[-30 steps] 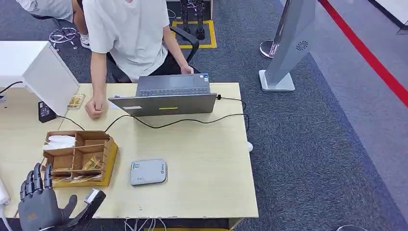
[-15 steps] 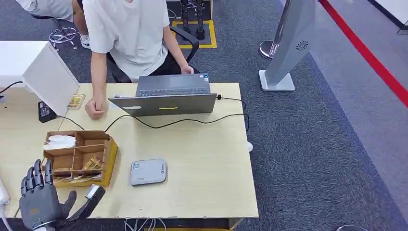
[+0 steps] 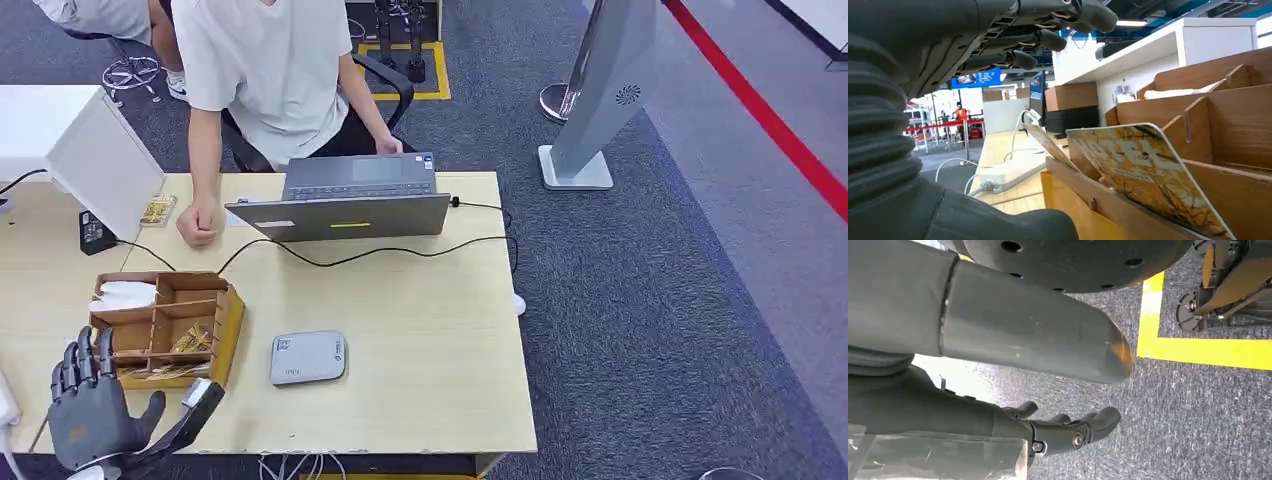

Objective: Pass the card to the sensor for recognition and then transmit it.

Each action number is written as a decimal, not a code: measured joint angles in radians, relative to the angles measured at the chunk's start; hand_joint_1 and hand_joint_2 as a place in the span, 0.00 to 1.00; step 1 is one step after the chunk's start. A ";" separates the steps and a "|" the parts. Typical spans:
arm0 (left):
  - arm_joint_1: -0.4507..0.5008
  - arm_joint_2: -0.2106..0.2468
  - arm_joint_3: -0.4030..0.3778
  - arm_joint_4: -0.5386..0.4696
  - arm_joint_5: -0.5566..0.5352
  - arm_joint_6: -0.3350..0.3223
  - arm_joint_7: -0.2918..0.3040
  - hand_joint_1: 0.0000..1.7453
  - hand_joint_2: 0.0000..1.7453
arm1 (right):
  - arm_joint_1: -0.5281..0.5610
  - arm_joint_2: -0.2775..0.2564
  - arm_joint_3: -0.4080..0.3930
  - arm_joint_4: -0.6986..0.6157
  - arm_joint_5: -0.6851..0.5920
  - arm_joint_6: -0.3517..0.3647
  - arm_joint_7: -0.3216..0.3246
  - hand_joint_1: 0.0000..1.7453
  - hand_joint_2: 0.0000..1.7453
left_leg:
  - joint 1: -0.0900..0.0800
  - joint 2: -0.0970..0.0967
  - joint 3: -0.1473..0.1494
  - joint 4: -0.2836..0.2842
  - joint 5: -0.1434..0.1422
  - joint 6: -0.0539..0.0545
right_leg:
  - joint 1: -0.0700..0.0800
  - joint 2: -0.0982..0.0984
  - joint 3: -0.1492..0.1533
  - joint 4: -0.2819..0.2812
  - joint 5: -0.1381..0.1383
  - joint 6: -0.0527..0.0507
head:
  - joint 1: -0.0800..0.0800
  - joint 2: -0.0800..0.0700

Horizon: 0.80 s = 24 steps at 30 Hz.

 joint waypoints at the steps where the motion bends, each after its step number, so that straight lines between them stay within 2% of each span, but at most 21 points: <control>1: -0.002 0.000 0.000 0.003 0.000 0.000 0.000 0.00 1.00 | 0.000 0.000 0.000 0.000 0.000 0.000 0.000 0.00 0.00 | 0.000 0.000 0.000 0.000 0.000 0.000 | 0.000 0.000 0.000 0.000 0.000 0.000 | 0.000 0.000; 24: -0.015 -0.005 -0.006 0.011 -0.032 -0.005 -0.010 0.00 1.00 | -0.001 0.000 0.010 0.000 0.002 0.005 0.000 0.00 0.00 | 0.000 0.000 0.000 0.000 0.000 0.000 | 0.000 0.000 0.000 0.000 0.000 0.000 | 0.000 0.000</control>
